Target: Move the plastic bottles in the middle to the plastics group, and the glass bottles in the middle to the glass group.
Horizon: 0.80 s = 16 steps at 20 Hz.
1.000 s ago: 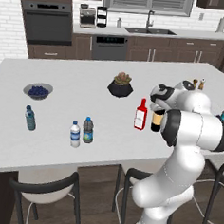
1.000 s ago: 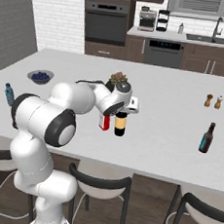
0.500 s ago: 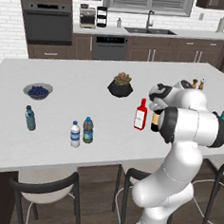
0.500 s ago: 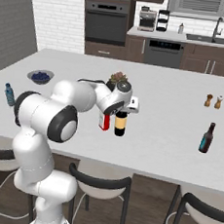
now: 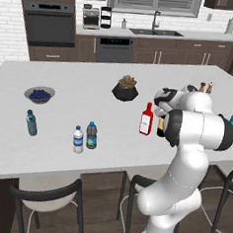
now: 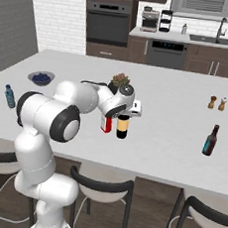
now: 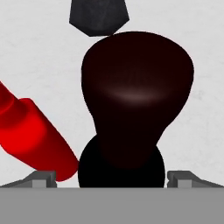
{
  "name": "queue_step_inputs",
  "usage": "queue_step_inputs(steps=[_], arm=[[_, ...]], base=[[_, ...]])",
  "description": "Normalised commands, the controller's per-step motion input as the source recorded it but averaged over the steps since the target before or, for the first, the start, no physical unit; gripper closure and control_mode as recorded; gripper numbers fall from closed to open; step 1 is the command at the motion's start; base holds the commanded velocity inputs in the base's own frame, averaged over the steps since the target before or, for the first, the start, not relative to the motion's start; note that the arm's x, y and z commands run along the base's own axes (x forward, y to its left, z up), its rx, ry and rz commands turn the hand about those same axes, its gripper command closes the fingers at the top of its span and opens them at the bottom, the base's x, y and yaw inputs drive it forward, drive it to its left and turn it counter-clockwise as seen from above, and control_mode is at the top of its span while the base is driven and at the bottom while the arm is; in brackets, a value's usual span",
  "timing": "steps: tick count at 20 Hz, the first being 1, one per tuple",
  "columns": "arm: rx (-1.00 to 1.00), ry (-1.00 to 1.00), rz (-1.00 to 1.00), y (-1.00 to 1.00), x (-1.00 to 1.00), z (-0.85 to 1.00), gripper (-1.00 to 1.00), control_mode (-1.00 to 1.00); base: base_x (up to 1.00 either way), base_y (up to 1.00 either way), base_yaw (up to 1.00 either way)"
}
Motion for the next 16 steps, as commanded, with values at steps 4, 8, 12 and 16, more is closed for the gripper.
queue_step_inputs(steps=[4,8,12,16], arm=[[0.0,0.0,0.0,0.0,0.05,-0.04,-1.0,-1.0],[0.0,0.0,0.0,0.0,0.0,0.0,-1.0,-1.0],[0.0,0.0,0.0,0.0,0.0,0.0,1.0,-1.0],[0.0,0.0,0.0,0.0,0.0,0.0,1.0,-1.0]], base=[[0.0,0.0,0.0],[0.0,0.0,0.0],[0.0,0.0,0.0],[0.0,0.0,0.0]])
